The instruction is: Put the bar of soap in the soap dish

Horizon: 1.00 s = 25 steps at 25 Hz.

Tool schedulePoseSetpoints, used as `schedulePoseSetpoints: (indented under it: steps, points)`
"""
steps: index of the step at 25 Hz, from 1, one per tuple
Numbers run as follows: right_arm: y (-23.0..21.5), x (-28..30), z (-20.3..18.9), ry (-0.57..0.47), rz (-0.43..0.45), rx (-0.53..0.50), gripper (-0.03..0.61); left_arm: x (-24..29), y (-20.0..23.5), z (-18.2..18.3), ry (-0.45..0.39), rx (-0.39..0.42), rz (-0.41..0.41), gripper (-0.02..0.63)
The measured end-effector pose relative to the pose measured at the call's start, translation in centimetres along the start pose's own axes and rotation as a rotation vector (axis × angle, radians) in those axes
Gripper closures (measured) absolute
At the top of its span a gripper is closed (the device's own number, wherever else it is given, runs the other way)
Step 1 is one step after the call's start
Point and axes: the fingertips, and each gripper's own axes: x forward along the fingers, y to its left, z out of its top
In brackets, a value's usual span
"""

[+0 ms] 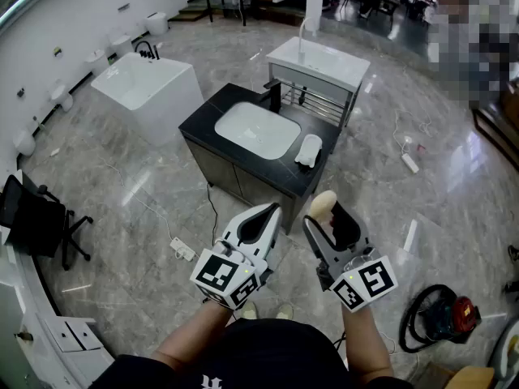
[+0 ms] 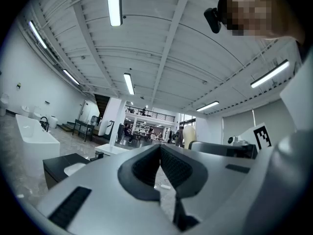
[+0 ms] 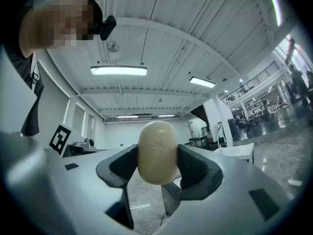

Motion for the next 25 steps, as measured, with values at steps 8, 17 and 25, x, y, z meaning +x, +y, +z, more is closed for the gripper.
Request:
schedulePoseSetpoints:
  steps: [8, 17, 25]
  points:
    - [-0.4, 0.2, -0.1, 0.002, -0.013, 0.041, 0.319, 0.1, 0.3, -0.1, 0.001, 0.000, -0.001, 0.604]
    - [-0.8, -1.1, -0.2, 0.003, -0.018, 0.041, 0.319, 0.4, -1.1, -0.8, 0.002, -0.013, -0.010, 0.606]
    - [-2.9, -2.1, -0.8, 0.015, -0.019, 0.041, 0.319, 2.0, -2.4, -1.9, 0.010, -0.007, 0.005, 0.604]
